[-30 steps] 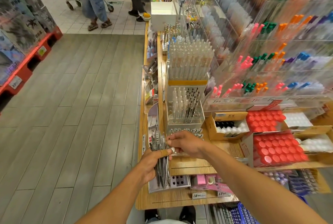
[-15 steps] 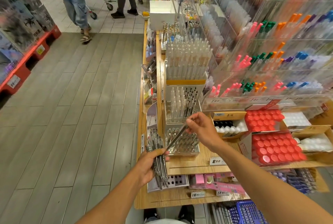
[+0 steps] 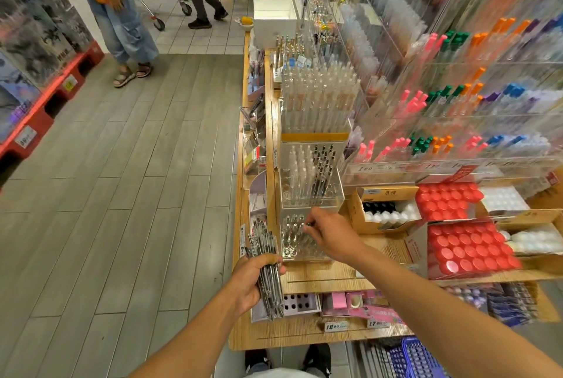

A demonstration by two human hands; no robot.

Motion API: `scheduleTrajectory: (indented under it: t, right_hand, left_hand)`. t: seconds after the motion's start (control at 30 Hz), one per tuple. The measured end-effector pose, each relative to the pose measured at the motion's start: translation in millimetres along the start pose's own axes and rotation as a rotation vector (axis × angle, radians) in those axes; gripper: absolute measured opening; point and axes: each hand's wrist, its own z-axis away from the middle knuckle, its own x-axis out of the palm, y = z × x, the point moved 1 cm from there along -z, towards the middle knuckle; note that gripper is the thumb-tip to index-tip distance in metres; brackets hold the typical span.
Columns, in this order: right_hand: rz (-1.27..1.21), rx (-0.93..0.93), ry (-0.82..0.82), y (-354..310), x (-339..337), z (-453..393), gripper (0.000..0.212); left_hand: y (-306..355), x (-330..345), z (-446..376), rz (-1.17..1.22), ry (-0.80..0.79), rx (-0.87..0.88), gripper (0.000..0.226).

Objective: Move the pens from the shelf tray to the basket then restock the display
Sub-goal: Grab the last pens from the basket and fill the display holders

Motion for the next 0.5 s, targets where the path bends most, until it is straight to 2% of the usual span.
scheduleTrajectory:
  t: [0.2,0.4,0.47,0.5]
  right_hand:
    - [0.162,-0.118,0.000,-1.9,13.5,-2.3,0.014]
    - [0.269,-0.103,0.001,-11.7,18.3,-5.1,0.017]
    - [0.155,-0.026,-0.028,-17.5,13.5,-6.6,0.020]
    - [0.010,0.042,-0.074,-21.5,9.6,-7.5,0.022]
  left_hand:
    - [1.9,3.7,2.6,-0.002,0.016,0.002,0.059]
    - [5.0,9.1,9.3,-0.029,-0.006,0.009,0.067]
    - [6.1,10.5,10.2,-0.017,-0.016,0.007,0.073]
    - [6.6,11.0,10.3,-0.016,-0.023,0.008,0.074]
